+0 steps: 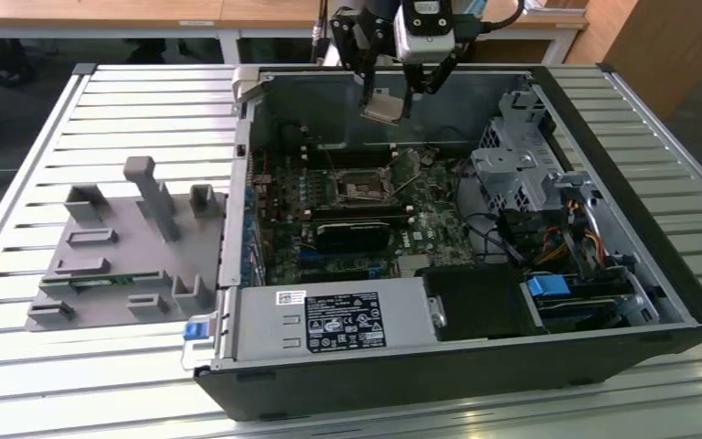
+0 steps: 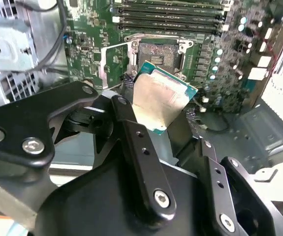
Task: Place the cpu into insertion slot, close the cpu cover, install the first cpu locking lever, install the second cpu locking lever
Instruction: 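Place the cpu into insertion slot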
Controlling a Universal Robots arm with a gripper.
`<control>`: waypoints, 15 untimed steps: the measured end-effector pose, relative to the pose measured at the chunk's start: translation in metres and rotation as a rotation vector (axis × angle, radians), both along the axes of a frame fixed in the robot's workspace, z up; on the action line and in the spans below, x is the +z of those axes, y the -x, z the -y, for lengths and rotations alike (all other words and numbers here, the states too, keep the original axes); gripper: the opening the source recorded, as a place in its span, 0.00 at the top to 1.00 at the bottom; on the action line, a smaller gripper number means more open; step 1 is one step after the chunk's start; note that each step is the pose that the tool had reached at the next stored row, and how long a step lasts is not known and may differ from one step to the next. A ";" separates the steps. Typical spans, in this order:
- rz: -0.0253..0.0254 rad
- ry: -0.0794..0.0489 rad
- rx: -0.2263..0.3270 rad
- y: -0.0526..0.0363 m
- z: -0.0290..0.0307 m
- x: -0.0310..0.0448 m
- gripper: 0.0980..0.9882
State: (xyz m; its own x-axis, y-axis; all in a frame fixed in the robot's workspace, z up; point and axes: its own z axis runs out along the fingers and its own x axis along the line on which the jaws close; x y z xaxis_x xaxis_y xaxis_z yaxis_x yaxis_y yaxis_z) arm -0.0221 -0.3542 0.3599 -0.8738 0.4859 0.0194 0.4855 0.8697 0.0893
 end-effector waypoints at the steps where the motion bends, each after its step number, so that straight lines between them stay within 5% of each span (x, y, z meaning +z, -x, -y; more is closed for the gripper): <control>1: 0.0000 0.000 -0.019 0.0000 0.0000 -0.0001 0.52; 15: 0.0000 0.000 -0.266 0.0000 0.0000 -0.0028 0.52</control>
